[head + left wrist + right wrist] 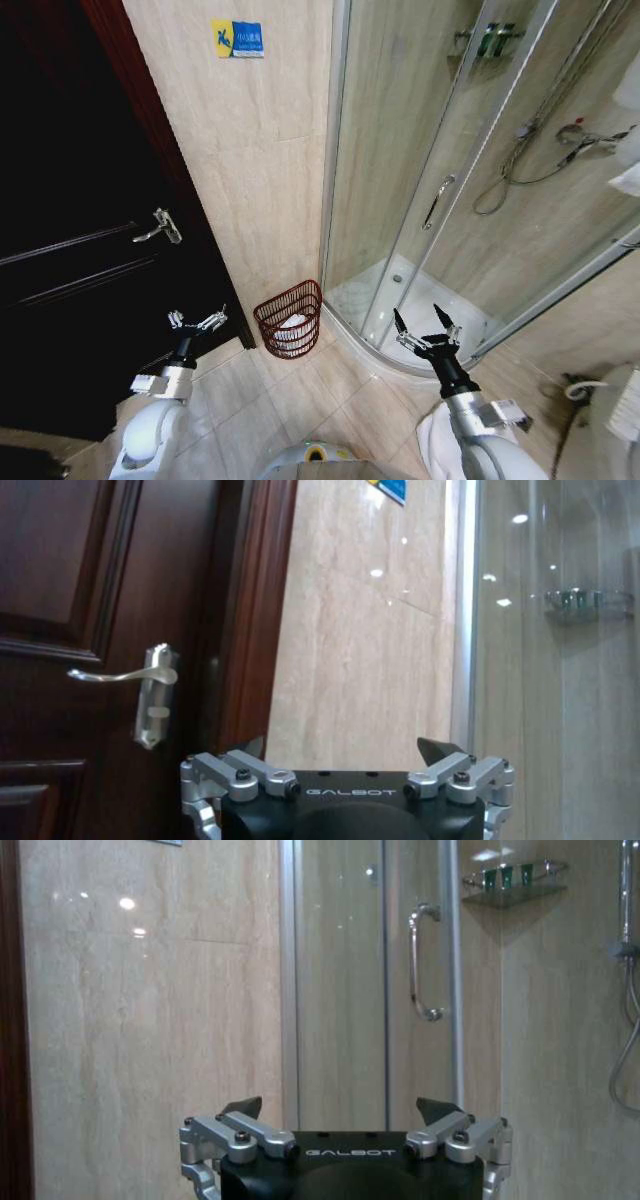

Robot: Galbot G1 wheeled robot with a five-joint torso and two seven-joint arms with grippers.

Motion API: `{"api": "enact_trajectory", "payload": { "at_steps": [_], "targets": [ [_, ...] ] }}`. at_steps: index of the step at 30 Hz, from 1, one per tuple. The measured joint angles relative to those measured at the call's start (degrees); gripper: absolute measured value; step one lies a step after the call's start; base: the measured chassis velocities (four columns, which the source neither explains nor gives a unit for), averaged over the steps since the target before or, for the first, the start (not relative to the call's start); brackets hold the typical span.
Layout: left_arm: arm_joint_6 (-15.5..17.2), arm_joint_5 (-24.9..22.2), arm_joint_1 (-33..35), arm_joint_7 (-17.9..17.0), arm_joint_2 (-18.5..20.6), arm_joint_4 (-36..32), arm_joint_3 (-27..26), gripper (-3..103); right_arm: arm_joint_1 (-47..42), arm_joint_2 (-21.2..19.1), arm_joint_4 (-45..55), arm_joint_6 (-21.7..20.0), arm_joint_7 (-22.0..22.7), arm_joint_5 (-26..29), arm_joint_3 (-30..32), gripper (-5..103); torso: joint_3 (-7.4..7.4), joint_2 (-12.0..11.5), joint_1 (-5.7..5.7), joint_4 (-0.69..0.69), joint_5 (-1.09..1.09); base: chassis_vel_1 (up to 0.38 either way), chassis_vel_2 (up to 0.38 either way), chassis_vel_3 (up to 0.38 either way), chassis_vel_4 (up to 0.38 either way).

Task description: Discard the used towel into the hamper.

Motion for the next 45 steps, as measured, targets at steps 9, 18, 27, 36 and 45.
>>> {"api": "enact_trajectory", "payload": {
  "at_steps": [9, 18, 27, 36, 45],
  "targets": [
    [0.1, 0.2, -0.3, 0.1, -0.1, 0.2, 0.4, 100, 0.2, -0.2, -0.2, 0.0, 0.0, 0.1, 0.1, 100, 0.0, 0.0, 0.0, 0.0, 0.02, -0.119, -0.113, 0.123, 0.119],
    [0.1, 0.2, -0.2, 0.1, -0.1, 0.3, 0.4, 100, 0.4, -0.1, -0.4, 0.0, 0.0, 0.2, 0.1, 100, 0.0, 0.0, 0.01, 0.0, -0.01, -0.074, -0.09, 0.069, 0.087],
    [0.1, 0.3, -0.1, 0.1, -0.2, 0.3, 0.6, 100, 0.4, -0.1, -0.5, 0.0, 0.1, 0.4, 0.2, 100, 0.01, 0.0, 0.01, 0.0, 0.0, -0.097, -0.078, 0.1, 0.085],
    [0.1, 0.3, 0.1, 0.3, -0.3, 0.3, 0.7, 100, 0.5, -0.1, -0.6, 0.0, 0.1, 0.4, 0.2, 100, 0.01, 0.0, 0.01, 0.0, -0.01, -0.104, -0.103, 0.097, 0.098],
    [0.0, 0.3, 0.1, 0.4, -0.3, 0.4, 0.7, 100, 0.5, -0.1, -0.5, 0.0, 0.1, 0.5, 0.2, 100, 0.01, 0.0, 0.01, 0.0, 0.0, -0.087, -0.089, 0.088, 0.096]
  ]
}}
